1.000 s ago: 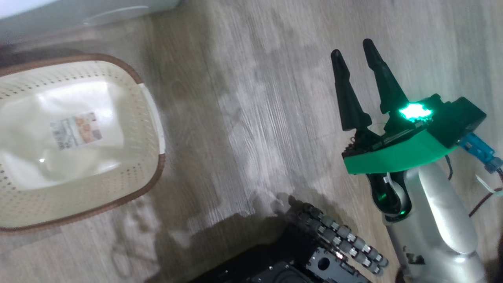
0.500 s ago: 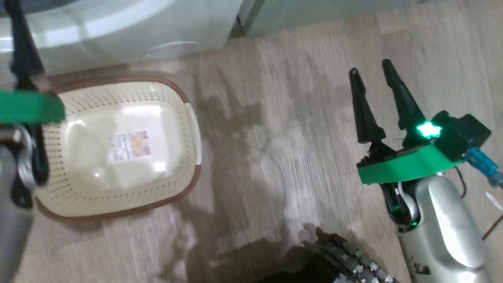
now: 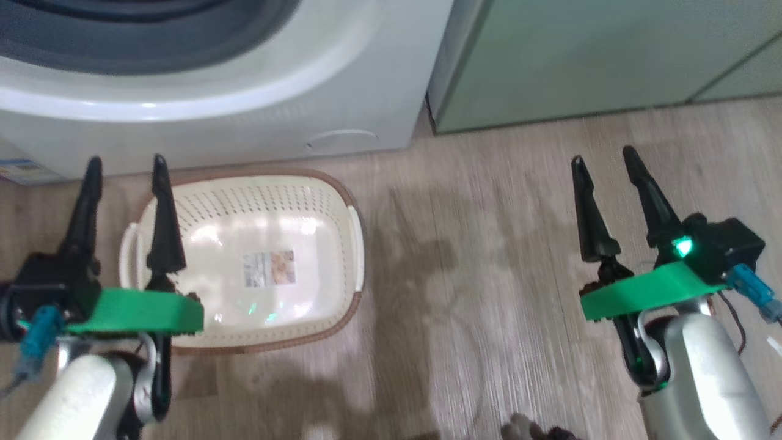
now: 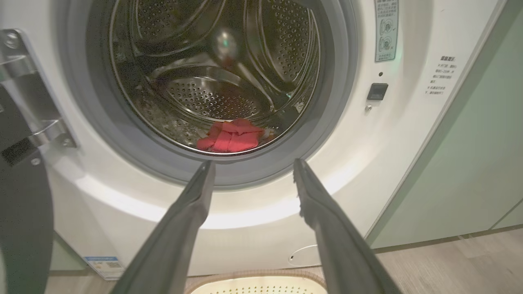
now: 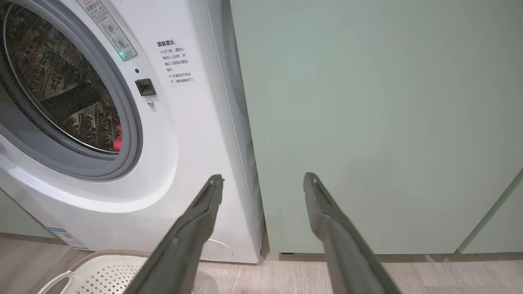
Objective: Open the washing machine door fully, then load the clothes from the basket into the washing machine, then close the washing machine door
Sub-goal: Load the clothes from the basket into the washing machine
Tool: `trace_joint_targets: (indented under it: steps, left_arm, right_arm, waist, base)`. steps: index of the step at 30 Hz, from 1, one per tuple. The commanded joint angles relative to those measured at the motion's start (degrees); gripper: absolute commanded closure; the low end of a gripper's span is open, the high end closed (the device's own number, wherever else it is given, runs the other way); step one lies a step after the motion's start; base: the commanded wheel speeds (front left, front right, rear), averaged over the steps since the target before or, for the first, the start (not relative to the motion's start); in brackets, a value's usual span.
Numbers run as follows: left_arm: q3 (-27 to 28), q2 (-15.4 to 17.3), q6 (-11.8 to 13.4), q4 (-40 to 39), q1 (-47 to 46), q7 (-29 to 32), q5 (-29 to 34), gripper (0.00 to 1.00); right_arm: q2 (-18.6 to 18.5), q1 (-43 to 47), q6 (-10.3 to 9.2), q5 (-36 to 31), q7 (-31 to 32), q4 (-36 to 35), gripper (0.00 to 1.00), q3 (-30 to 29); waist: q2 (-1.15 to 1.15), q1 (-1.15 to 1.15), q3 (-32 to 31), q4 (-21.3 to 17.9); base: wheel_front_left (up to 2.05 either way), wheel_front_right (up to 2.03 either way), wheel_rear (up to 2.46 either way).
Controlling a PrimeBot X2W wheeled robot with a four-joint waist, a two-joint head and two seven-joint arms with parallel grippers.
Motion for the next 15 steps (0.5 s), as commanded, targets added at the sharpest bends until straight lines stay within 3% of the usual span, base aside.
trace_joint_targets:
  steps: [1, 15]
  left_arm:
    - [1.92, 0.66, 0.25, -1.31, -0.50, -0.70, 0.97, 0.00]
    - [2.14, -4.14, -3.07, 0.60, 5.60, -1.19, 3.86, 0.00]
  right_arm:
    - [-0.18, 1.08, 0.00, -0.51, 0.45, -2.19, 0.00, 0.69]
    - [-0.18, 8.89, 0.00, -2.40, 6.31, -7.56, 0.00, -1.84]
  waist:
    - [-0.01, 0.01, -3.41, 2.18]
    - [-0.01, 0.01, -13.65, 5.42]
  base:
    - [0.00, 0.00, 0.00]
    - [0.00, 0.00, 0.00]
